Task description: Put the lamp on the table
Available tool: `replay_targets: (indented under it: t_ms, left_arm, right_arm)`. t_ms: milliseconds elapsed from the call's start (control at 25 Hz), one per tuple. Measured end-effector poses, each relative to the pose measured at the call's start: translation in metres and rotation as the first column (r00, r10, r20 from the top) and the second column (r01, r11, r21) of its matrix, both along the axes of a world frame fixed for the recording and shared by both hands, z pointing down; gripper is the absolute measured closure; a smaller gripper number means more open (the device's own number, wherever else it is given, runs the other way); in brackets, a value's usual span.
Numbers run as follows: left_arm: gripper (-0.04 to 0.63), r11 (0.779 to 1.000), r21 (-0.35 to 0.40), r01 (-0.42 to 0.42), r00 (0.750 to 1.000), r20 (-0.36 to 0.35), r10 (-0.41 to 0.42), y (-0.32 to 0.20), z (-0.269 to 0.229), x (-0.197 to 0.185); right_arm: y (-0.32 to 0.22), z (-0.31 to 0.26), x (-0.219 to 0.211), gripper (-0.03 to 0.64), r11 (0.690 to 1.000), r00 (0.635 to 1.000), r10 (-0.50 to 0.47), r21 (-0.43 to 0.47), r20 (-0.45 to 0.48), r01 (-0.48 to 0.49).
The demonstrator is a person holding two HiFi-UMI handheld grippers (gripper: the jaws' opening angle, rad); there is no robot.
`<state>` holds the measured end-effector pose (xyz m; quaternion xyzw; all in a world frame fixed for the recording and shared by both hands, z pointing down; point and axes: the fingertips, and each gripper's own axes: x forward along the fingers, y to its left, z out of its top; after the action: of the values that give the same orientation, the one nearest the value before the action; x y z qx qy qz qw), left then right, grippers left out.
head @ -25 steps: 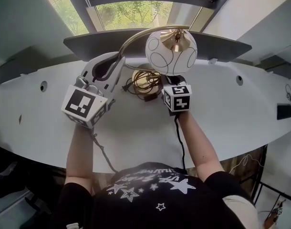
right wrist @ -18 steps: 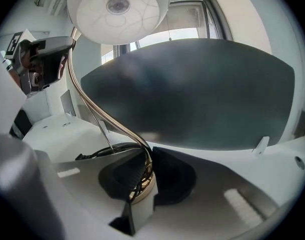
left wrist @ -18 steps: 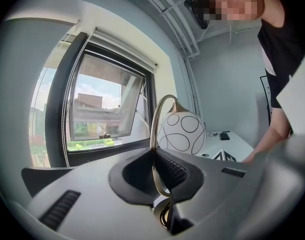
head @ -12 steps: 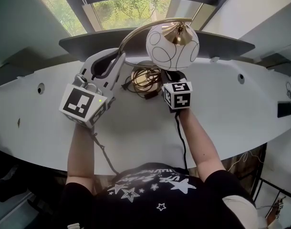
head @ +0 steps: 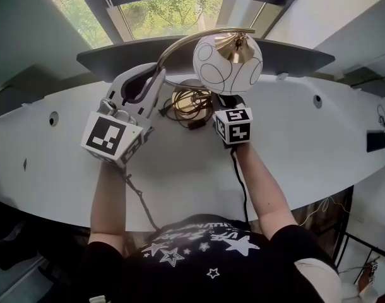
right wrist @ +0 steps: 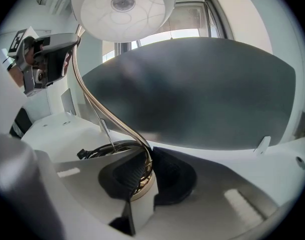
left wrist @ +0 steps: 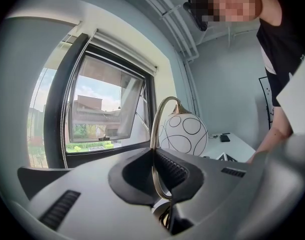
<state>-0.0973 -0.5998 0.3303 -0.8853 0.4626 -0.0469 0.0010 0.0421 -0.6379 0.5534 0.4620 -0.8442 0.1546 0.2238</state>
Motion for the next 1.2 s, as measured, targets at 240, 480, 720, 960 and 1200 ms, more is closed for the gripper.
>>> replay_targets:
  t_ms: [240, 480, 720, 960, 1200]
  left_arm:
    - [0.563, 0.999, 0.032, 0.01, 0.999, -0.054, -0.008, 0.004, 0.0, 0.002]
    - [0.563, 0.999, 0.008, 0.047, 0.998, -0.041, -0.046, 0.006, -0.001, -0.001]
    - [0.498, 0.994, 0.061, 0.095, 0.989, -0.121, -0.087, 0.019, -0.014, -0.016]
    - [0.47, 0.993, 0.043, 0.113, 0.987, -0.117, -0.107, 0.047, -0.011, -0.025]
    - [0.438, 0.994, 0.025, 0.104, 0.986, -0.133, -0.099, 0.084, -0.01, -0.028]
  right_arm:
    - [0.002, 0.001, 0.002, 0.574, 0.999, 1.0, -0.019, -0.036, 0.01, 0.02]
    - [0.006, -0.003, 0.003, 0.568, 0.999, 1.0, -0.016, -0.047, 0.017, 0.016]
    - [0.016, -0.022, 0.008, 0.528, 1.0, 0.999, -0.011, -0.013, 0.049, 0.012]
    - [0.044, -0.04, 0.013, 0.511, 1.0, 0.999, 0.006, 0.01, 0.05, -0.006]
    - [0.084, -0.058, 0.012, 0.499, 0.999, 0.995, 0.036, 0.027, 0.096, -0.039]
